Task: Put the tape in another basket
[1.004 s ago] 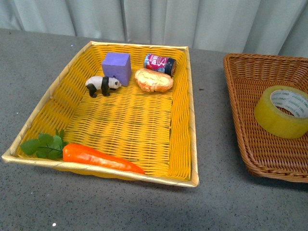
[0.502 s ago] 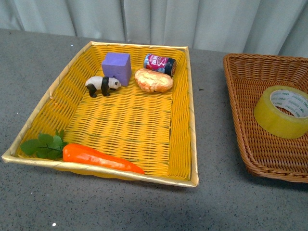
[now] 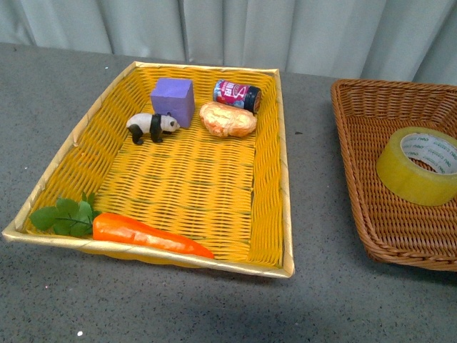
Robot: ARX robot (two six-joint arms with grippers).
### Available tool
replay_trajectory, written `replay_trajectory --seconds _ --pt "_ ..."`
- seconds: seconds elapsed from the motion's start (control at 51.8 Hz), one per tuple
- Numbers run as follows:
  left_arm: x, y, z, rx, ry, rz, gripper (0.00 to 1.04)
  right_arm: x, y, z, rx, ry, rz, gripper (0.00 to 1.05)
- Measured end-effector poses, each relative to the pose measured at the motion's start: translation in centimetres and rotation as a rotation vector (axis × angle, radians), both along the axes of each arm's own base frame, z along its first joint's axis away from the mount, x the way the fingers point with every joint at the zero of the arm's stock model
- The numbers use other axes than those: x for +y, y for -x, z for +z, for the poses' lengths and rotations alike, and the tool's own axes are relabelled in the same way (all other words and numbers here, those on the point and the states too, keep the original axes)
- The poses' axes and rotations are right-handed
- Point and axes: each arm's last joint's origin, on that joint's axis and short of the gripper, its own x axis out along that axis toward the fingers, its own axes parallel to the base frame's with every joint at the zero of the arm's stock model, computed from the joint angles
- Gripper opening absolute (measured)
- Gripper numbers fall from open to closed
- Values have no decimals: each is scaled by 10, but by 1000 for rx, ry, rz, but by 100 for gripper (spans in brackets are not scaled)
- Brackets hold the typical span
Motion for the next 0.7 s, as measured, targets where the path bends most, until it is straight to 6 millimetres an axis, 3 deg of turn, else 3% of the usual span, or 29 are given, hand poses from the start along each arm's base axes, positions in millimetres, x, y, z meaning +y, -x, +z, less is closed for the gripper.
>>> replay_trajectory --seconds 0.154,0.695 --pt "0 8 -10 0 0 0 4 0 8 1 -1 0 0 1" --pt "0 30 0 -32 0 -2 4 0 28 6 -22 0 1 1"
